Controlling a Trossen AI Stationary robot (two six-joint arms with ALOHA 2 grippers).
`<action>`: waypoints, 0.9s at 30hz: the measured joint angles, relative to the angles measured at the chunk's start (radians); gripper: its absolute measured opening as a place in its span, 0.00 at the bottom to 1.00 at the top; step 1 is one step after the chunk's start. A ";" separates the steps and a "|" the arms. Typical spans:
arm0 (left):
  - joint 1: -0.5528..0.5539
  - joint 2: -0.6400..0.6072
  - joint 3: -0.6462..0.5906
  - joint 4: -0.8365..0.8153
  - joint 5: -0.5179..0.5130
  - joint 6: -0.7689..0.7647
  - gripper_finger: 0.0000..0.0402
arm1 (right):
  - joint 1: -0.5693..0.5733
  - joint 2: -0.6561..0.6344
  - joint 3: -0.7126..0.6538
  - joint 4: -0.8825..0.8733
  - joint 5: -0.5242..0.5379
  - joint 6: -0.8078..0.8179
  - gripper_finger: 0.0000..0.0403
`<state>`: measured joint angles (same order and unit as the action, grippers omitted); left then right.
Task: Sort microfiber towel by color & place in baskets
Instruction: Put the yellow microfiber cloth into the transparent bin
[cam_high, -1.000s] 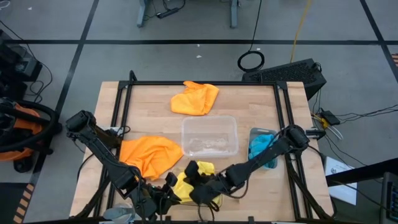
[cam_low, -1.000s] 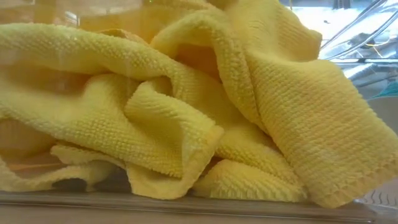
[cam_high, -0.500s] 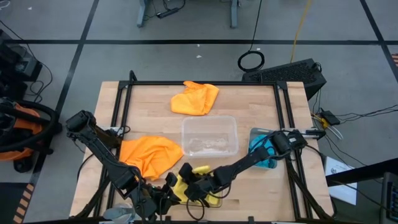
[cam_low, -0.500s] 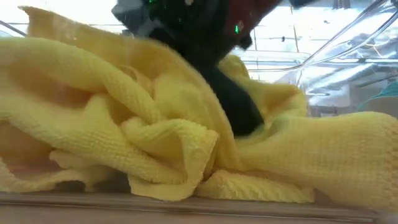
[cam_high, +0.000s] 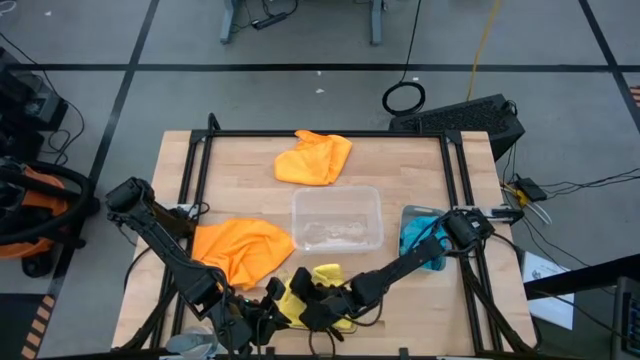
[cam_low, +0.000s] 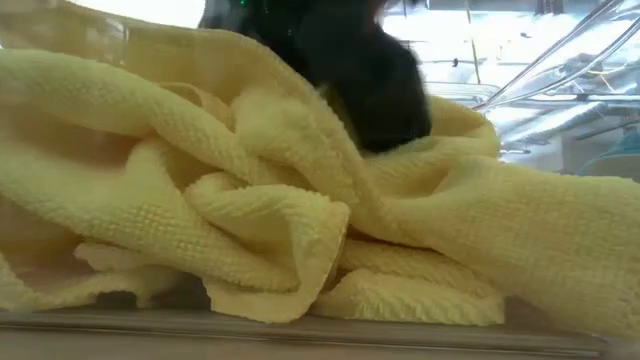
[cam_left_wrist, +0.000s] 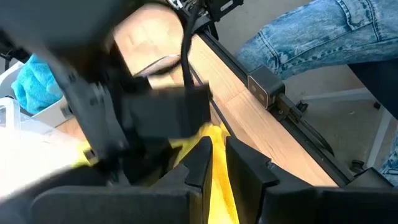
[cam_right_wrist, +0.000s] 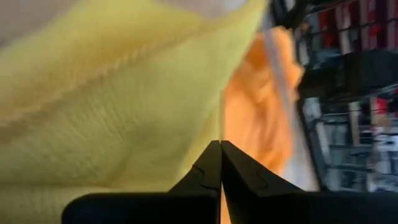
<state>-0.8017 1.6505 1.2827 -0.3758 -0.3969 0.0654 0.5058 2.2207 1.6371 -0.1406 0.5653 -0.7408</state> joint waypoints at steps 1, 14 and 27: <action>0.000 0.000 0.000 0.000 0.000 0.000 0.14 | 0.008 -0.011 0.000 -0.001 0.010 -0.008 0.00; 0.000 0.000 0.000 0.000 0.000 -0.003 0.14 | 0.107 -0.167 0.007 -0.124 0.252 0.306 0.00; 0.001 0.000 0.000 0.005 0.000 0.000 0.14 | 0.082 -0.145 0.029 -0.468 -0.002 0.990 0.00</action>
<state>-0.8005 1.6508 1.2827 -0.3703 -0.3973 0.0652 0.5875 2.0755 1.6658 -0.6081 0.5630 0.2496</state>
